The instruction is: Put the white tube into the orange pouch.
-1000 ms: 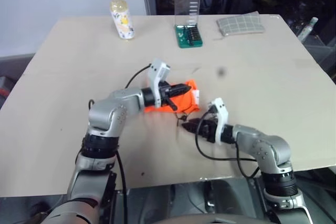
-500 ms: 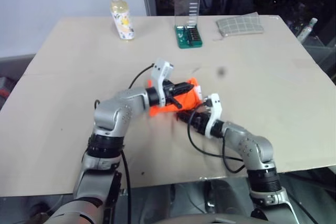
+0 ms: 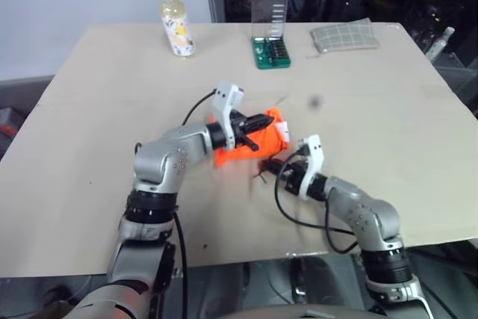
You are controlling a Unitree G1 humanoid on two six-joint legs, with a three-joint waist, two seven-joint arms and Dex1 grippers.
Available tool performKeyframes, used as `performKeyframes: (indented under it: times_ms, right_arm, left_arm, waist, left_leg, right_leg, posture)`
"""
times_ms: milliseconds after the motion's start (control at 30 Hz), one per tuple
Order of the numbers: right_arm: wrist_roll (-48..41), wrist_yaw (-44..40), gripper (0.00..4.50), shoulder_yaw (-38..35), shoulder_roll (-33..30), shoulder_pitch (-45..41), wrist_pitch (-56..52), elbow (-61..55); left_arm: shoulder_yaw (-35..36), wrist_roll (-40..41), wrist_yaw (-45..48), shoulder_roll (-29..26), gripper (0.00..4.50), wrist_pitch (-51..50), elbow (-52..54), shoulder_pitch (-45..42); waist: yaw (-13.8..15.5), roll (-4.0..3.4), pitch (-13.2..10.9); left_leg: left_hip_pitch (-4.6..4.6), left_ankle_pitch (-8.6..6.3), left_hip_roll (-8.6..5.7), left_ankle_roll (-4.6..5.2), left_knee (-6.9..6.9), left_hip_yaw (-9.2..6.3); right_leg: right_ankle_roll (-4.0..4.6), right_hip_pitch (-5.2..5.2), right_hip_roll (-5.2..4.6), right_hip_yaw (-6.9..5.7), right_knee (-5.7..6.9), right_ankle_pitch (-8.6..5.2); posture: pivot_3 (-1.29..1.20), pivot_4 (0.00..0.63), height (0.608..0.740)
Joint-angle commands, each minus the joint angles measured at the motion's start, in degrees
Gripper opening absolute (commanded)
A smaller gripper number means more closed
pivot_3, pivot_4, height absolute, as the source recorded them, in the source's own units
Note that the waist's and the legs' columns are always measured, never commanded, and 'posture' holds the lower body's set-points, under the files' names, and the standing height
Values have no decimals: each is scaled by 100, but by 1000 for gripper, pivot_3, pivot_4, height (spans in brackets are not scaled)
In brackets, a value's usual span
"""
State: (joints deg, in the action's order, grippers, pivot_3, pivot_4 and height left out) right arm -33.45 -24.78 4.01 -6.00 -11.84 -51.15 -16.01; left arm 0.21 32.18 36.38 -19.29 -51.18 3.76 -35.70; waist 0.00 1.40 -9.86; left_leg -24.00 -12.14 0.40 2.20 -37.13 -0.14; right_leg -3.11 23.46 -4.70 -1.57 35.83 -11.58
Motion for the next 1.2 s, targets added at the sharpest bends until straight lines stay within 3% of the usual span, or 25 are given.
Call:
performKeyframes:
  times_ms: [33, 300, 433, 567, 700, 833, 900, 1067, 1200]
  right_arm:
    - [-479, 1, 35, -458, -308, 50, -356, -682]
    - [-2012, 163, 35, -1532, -684, -511, -1032, -1328]
    - [-3375, 538, 35, -2194, -886, -1491, -1239, -1021]
    - [-4164, 815, 0, -2393, -1171, -2358, -1227, -494]
    - [-4559, 1010, 0, -2413, -1424, -3498, -1095, 266]
    - [-4677, 1021, 0, -2232, -1685, -4281, -1247, 754]
    - [-4639, 1030, 0, -2094, -1788, -4420, -1376, 888]
    - [-4582, 1008, 0, -1892, -1906, -4041, -1463, 698]
    - [-4681, 1055, 0, -1776, -1964, -3600, -1533, 331]
  left_arm:
    - [188, 169, -8, 54, 0, 20, 70, -139]
    - [239, 532, 536, -223, 0, -224, 188, 137]
    - [381, 956, 1408, -856, 0, -261, 459, 351]
    - [579, 1335, 1620, -1165, 1280, -515, 471, 307]
    - [597, 1348, 1865, -1459, 1280, -272, 719, 356]
    - [684, 1317, 1659, -1294, 1280, 116, 900, 84]
    - [455, 978, 1483, -1133, 1280, 543, 1041, -106]
    - [399, 1160, 1048, -505, 1280, 547, 1013, -423]
    - [275, 828, 1079, -565, 1280, 857, 1000, -396]
  waist:
    - [-3, 0, -1]
    - [-55, -2, -2]
    - [-84, -8, -9]
    - [-43, -8, -10]
    - [-69, -11, -16]
    - [-47, -12, -16]
    - [-19, -12, -16]
    - [39, -10, -15]
    - [30, -12, -16]
  left_leg:
    - [-2, 0, 0, 0, 0, 0]
    - [-7, 0, 9, 0, 5, 0]
    - [-7, 0, 12, 1, 9, 12]
    - [-13, 0, 18, 1, 10, 5]
    - [-38, -1, 7, 5, 3, 13]
    - [-49, -1, 6, 4, 4, 5]
    - [-64, -1, 6, 4, 3, 3]
    - [-71, -7, -3, 14, -3, 7]
    - [-70, -9, -7, 19, -6, 11]
  right_leg:
    - [-1, 1, 0, 0, -1, 1]
    - [-12, 13, 13, 0, 0, 6]
    - [-11, 24, 13, 11, 2, 6]
    - [7, 23, 11, 4, -2, -4]
    - [-9, 38, 0, 9, -6, 6]
    - [-13, 46, 6, -2, -6, 9]
    - [-13, 47, 6, -24, -9, 9]
    - [-15, 45, -12, -18, -14, 10]
    - [-16, 46, -7, -16, -11, 10]
  posture:
    - [0, 150, 740]
    - [0, 150, 740]
    - [0, 150, 740]
    - [0, 150, 740]
    - [0, 150, 740]
    - [0, 150, 740]
    - [0, 150, 740]
    - [0, 150, 740]
    - [0, 150, 740]
